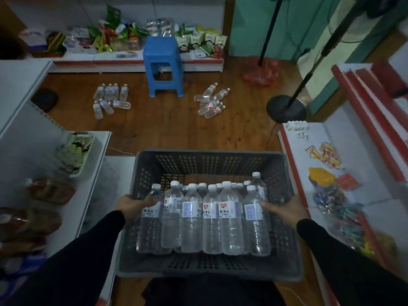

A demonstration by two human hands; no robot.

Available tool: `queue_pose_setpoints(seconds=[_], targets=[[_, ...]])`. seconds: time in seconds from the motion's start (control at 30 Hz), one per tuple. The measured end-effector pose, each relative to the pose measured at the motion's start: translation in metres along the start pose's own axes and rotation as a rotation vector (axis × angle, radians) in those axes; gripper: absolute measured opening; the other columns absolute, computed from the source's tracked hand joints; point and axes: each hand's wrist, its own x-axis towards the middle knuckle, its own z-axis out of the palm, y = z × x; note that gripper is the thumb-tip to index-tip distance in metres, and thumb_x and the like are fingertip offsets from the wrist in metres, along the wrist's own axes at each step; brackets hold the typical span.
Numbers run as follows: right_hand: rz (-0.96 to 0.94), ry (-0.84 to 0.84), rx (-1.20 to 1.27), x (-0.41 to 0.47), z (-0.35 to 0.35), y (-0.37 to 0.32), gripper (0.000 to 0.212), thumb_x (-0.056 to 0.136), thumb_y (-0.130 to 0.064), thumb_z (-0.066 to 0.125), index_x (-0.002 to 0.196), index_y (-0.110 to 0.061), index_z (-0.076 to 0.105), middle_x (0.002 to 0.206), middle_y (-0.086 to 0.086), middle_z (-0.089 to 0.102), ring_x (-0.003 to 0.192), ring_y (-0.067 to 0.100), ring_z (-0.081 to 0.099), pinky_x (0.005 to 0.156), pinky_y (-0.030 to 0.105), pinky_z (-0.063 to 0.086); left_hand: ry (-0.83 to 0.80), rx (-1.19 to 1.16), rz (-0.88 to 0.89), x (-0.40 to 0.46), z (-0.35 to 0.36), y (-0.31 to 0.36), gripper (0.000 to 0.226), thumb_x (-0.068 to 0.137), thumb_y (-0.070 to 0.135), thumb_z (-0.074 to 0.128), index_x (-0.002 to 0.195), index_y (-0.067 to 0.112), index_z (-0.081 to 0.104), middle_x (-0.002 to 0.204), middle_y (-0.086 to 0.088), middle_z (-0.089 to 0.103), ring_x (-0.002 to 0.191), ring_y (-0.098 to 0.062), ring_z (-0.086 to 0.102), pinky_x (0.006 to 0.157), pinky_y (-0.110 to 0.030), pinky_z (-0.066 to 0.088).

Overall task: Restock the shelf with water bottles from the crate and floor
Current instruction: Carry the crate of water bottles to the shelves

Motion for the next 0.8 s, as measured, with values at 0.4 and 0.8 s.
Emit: queue_pose_setpoints(seconds=[0.4, 0.8], targets=[[-0.093, -0.093, -0.18, 0.189, -0.04, -0.187, 0.123, 0.031, -0.079, 0.085, 0.132, -0.016, 0.054, 0.124, 0.001, 0.067, 0.108, 0.021, 0.065, 0.094, 0.041, 0.054, 0.053, -0.119, -0.1, 0.09, -0.011, 0.148, 0.051, 0.067, 0.048, 0.084, 0.082, 0.001, 0.073, 0.046, -0.007, 0.053, 0.045, -0.022, 0.049, 0.049, -0.027, 0.04], [-0.12, -0.001, -0.077, 0.286, 0.025, -0.372, 0.088, 0.043, -0.068, 0.091, 0.116, -0.026, 0.064, 0.108, -0.007, 0.073, 0.094, 0.011, 0.069, 0.084, 0.037, 0.058, 0.001, -0.153, -0.013, 0.269, -0.121, 0.31, 0.076, 0.069, 0.045, 0.085, 0.116, -0.011, 0.062, 0.108, -0.027, 0.067, 0.087, -0.036, 0.068, 0.071, -0.039, 0.055]])
